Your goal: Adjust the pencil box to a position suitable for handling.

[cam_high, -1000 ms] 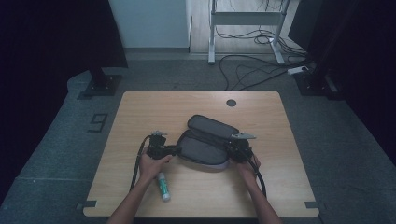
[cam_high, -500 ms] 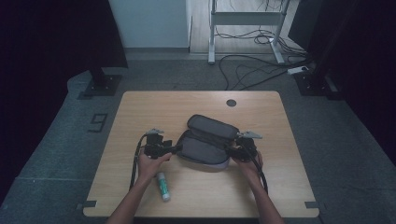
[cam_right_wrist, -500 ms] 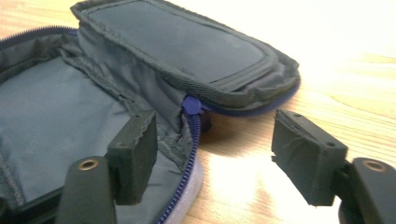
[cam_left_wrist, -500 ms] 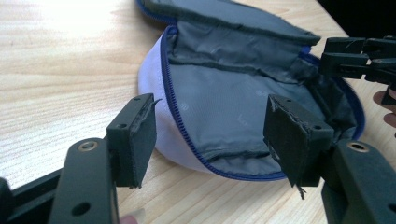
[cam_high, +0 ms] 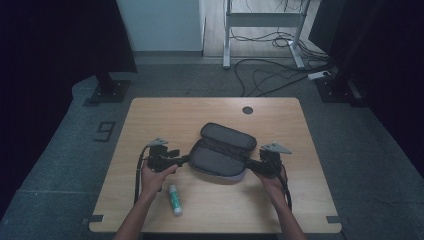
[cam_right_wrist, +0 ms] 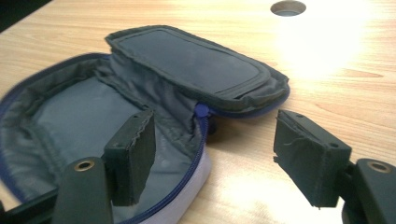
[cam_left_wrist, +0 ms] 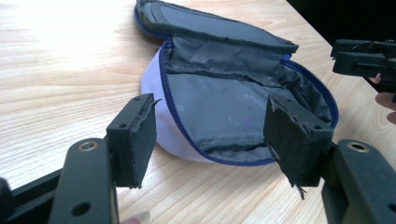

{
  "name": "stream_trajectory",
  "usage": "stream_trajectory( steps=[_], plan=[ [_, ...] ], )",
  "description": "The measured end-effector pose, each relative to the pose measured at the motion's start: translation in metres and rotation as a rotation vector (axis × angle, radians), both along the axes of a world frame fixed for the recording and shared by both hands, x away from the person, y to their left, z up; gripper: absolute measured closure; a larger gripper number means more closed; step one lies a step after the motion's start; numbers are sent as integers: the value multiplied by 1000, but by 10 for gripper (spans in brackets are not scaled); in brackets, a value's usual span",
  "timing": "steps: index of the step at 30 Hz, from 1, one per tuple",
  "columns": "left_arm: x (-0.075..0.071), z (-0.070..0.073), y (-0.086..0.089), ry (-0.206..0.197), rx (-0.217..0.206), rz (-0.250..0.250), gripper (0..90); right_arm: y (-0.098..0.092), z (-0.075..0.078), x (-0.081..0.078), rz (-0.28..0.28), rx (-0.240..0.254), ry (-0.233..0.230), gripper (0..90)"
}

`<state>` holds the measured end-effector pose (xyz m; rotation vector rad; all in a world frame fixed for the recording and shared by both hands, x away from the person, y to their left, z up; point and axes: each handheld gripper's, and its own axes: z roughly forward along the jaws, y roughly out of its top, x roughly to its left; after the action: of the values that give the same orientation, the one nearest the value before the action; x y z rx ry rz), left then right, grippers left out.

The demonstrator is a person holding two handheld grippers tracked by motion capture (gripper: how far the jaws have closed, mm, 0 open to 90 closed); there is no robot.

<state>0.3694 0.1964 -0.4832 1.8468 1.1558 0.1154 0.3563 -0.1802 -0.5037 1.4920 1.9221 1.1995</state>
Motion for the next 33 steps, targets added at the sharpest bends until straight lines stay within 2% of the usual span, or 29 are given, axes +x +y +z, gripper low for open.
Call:
stream_trajectory(
  steps=[8,17,20,27,33],
  plan=[
    [-13,-1,17,-23,6,5,361,4,2,-16,44,10,-24,307],
    [-25,-9,30,-46,50,33,363,21,4,-29,118,10,-48,338],
    [-26,-11,33,-43,81,36,363,27,5,-34,147,10,-52,345],
    [-33,-18,40,-30,72,48,363,46,5,-44,212,5,-58,347],
    [-36,-17,47,-34,65,66,364,63,3,-50,259,2,-56,348]
  ],
)
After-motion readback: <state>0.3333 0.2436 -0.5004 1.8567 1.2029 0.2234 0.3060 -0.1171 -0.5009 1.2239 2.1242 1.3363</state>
